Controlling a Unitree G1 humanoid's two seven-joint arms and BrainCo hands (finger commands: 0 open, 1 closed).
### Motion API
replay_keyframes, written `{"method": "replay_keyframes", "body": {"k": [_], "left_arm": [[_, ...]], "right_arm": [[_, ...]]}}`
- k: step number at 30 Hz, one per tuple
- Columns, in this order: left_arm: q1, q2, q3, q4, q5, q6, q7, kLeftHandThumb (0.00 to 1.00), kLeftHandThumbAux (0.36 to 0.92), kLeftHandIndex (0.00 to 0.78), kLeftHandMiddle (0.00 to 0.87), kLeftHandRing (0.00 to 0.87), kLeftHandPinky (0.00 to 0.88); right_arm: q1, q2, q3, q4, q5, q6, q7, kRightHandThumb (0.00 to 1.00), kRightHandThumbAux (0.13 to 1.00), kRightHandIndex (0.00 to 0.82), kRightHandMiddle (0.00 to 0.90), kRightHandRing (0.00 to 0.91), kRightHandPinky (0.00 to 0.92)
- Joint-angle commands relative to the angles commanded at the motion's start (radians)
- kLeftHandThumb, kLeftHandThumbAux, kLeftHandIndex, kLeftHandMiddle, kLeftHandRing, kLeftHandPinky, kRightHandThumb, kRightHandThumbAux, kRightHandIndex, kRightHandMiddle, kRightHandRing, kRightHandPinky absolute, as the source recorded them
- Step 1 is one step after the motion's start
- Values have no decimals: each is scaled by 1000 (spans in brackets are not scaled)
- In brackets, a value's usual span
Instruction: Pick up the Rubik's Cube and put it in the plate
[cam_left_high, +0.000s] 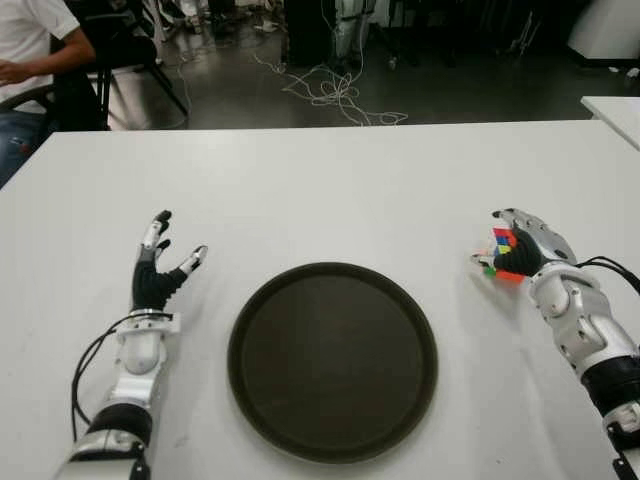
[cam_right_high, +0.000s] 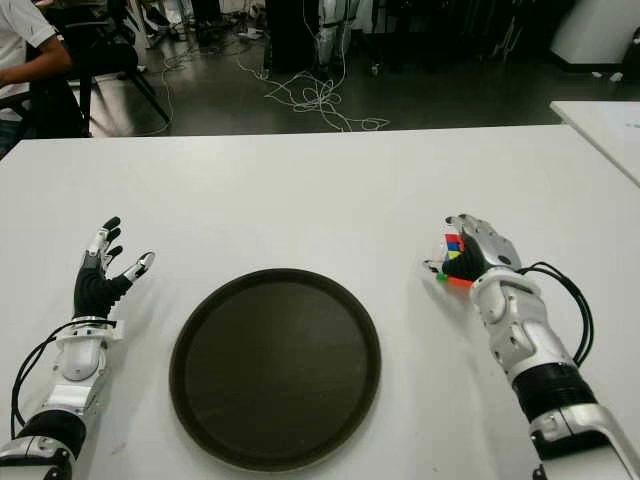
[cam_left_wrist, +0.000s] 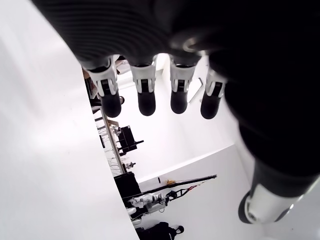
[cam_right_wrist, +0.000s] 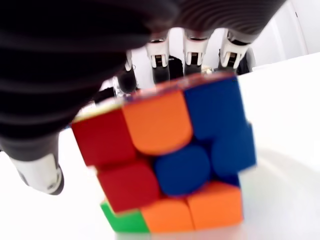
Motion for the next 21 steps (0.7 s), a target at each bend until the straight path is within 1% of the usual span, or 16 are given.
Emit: {"method": "replay_keyframes", "body": {"k": [1, 4, 12, 18, 21], "left_arm": [[0, 0, -1, 0, 2, -1, 2, 409, 690, 17, 66, 39, 3], [0, 1, -1, -1, 5, -3, 6, 395, 693, 18, 68, 40, 4], [-1, 4, -6, 1, 14, -2, 18, 403, 696, 29, 73, 43, 9], [-2, 6, -9, 2, 19, -6, 23, 395, 680, 33, 73, 44, 15], [-2, 5, -8, 3, 18, -7, 20, 390, 685, 27, 67, 41, 8]], "right_arm": [[-1, 1, 0, 3, 1, -1, -1, 211, 554, 0, 0, 0, 145], [-3, 2, 1, 8, 2, -1, -2, 211, 550, 0, 0, 0, 120], [-9, 6, 3, 29, 6, -10, -6, 207, 554, 0, 0, 0, 118], [-11, 8, 7, 43, 5, -18, -9, 209, 565, 0, 0, 0, 140], [-10, 7, 7, 41, 7, -21, -8, 209, 561, 0, 0, 0, 122]]}}
